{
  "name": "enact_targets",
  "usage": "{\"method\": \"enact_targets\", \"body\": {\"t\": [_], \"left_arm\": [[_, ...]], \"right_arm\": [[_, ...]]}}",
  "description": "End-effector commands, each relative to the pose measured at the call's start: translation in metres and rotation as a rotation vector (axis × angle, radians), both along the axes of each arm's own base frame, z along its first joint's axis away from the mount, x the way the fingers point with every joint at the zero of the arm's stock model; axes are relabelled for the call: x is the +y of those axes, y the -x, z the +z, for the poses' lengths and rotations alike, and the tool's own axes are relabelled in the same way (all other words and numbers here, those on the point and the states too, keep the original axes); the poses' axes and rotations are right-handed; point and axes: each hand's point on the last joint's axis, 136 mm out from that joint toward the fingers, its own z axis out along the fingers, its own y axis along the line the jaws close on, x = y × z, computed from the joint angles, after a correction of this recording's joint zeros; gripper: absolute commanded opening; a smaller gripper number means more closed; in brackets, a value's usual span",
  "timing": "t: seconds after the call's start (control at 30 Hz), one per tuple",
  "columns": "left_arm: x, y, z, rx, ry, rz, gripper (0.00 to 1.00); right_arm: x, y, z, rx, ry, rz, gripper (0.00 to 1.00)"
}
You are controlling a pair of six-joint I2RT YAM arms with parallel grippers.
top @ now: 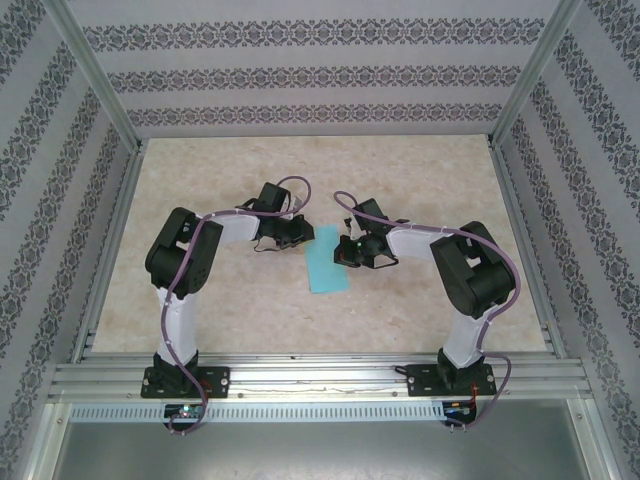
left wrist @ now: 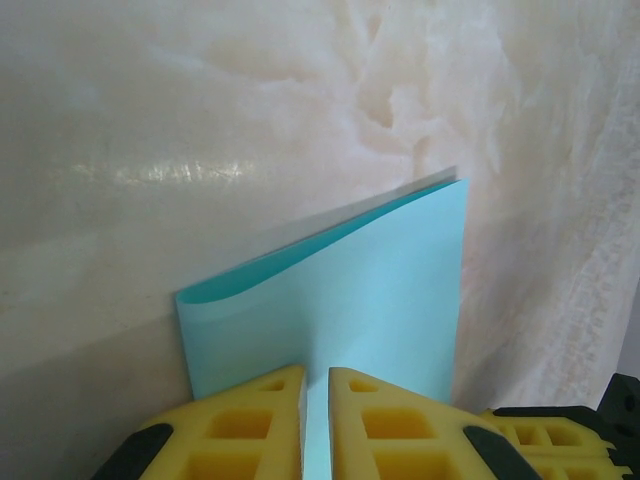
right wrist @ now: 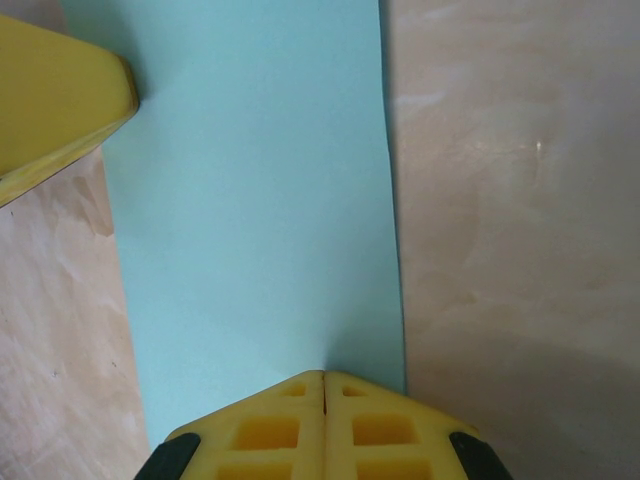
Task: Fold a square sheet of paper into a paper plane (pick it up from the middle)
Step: First fold the square sheet of paper in half at the center of the table.
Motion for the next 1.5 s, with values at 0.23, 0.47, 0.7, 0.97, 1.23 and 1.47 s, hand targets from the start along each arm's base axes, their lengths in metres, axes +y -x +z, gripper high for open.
{"method": "enact_targets", "body": {"t": [0.23, 0.47, 0.7, 0.97, 1.23, 1.47], "left_arm": [[0.034, -0.018, -0.028, 0.053, -0.100, 0.105, 0.16], [0.045, -0.029, -0.031, 0.074, -0.087, 0.179, 0.18], [0.048, -0.035, -0.034, 0.108, -0.120, 0.215, 0.22], [0.049, -0.049, -0.026, 0.090, -0.125, 0.258, 0.24], [0.043, -0.067, -0.012, 0.051, -0.096, 0.256, 0.25], [0.040, -0.075, -0.013, 0.056, -0.092, 0.266, 0.25]], "right_arm": [[-0.018, 0.019, -0.019, 0.069, 0.103, -0.017, 0.00], [-0.018, 0.020, -0.018, 0.069, 0.102, -0.013, 0.00], [-0.017, 0.020, -0.017, 0.069, 0.099, -0.012, 0.00], [-0.018, 0.022, -0.018, 0.072, 0.099, -0.010, 0.00], [-0.017, 0.021, -0.018, 0.070, 0.093, -0.007, 0.00], [-0.016, 0.021, -0.018, 0.072, 0.091, -0.006, 0.00]]}}
